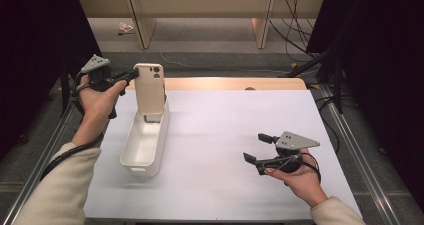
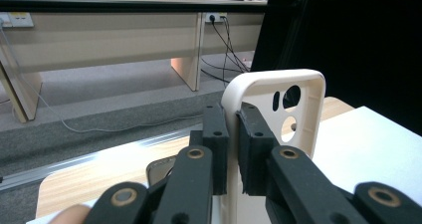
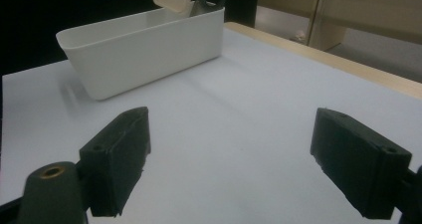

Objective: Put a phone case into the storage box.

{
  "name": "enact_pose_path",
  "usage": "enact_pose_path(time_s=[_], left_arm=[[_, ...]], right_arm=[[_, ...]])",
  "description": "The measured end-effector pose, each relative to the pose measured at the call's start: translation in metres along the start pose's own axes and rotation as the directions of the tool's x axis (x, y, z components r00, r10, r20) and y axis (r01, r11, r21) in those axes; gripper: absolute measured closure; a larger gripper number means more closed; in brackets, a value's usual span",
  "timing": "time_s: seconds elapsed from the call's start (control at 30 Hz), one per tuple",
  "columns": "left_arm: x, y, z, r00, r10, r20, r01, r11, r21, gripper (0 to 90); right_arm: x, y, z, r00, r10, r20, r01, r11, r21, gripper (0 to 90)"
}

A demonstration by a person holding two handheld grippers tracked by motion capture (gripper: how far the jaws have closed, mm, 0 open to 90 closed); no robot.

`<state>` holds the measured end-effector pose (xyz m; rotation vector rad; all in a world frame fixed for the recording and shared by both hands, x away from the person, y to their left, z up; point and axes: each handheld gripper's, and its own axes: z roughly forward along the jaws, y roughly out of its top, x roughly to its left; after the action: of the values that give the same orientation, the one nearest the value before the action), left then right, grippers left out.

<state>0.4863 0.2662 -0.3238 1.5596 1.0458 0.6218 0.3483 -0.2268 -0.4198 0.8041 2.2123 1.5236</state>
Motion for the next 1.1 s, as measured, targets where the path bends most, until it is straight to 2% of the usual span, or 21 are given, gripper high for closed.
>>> enact_pose_path(time_s=[0.2,0.67,0.8,0.97,1.1], left_arm=[[0.005,-0.002,0.007,0.9997,0.016,-0.02,-0.015,0.9998,0.014,83.2],[0.016,-0.01,0.016,0.9991,-0.013,-0.041,0.014,0.9998,0.014,83.2],[0.019,-0.012,0.02,0.9987,-0.008,-0.051,0.009,0.9998,0.02,83.2],[0.025,-0.017,0.026,0.9982,-0.031,-0.051,0.033,0.9991,0.026,83.1],[0.026,-0.021,0.031,0.9977,-0.03,-0.061,0.032,0.9989,0.035,83.1]], right_arm=[[0.0,0.0,0.0,1.0,0.0,0.0,0.0,1.0,0.002,17.2],[0.0,0.0,0.0,1.0,0.0,-0.002,0.0,1.0,0.003,17.2],[0.0,0.0,0.0,1.0,0.001,-0.003,-0.001,1.0,0.004,17.2],[0.0,0.0,0.0,1.0,0.002,-0.005,-0.002,1.0,0.002,17.2],[0.0,-0.001,0.0,1.0,0.001,-0.005,0.0,1.0,0.004,17.2]])
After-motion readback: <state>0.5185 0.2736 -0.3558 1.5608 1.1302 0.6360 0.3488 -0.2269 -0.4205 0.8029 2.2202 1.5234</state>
